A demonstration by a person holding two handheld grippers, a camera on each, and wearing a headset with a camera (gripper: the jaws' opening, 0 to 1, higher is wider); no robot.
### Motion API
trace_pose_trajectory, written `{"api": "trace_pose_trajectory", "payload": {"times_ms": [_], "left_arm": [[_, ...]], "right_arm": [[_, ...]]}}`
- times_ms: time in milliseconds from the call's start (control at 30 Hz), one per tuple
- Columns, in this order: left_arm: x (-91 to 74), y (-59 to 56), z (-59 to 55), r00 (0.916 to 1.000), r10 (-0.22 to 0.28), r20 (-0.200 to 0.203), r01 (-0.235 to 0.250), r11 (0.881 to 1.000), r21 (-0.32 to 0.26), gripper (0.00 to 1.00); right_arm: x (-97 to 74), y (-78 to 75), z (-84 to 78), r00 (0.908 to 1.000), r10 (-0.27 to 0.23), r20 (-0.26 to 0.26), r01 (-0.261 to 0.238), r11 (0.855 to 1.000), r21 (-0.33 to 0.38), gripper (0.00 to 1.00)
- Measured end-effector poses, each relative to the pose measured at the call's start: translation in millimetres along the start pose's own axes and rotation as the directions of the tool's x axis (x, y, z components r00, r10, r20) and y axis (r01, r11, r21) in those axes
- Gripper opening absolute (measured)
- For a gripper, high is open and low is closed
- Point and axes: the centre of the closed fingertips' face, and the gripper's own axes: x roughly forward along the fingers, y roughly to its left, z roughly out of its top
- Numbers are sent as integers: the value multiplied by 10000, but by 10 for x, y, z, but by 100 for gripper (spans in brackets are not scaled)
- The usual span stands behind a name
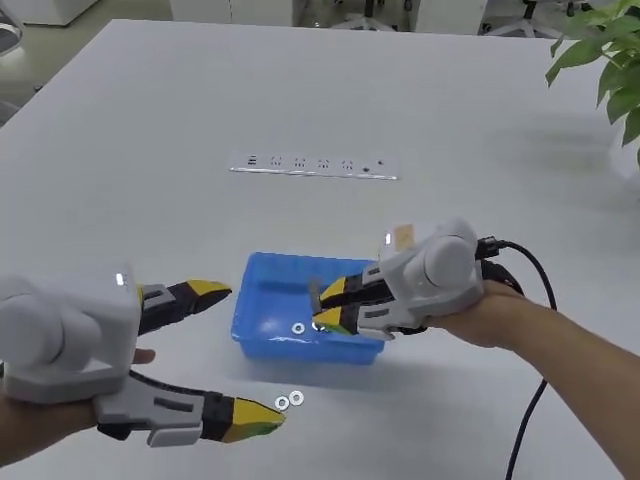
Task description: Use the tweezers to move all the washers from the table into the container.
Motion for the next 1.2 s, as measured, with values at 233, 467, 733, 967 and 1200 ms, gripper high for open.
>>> {"api": "trace_pose_trajectory", "payload": {"times_ms": [233,467,733,967,1200], "left_arm": [[70,81,64,10000,-52,38,52,9998,210,82],[170,156,163,9999,-155,17,154,9982,584,73],[310,211,242,9994,-342,-64,346,9951,924,56],[438,253,271,9987,-462,-192,482,9906,1280,38],[542,353,283,9989,-330,-320,372,9895,1397,27]], "right_arm": [[21,2,-6,9999,71,89,-71,9999,74,9],[21,-7,-13,9999,86,141,-88,9999,103,9],[27,-7,-35,9999,104,121,-106,9998,144,9],[27,-12,-51,9999,91,121,-93,9998,158,9],[29,-1,-57,9998,100,151,-102,9998,189,9]]}}
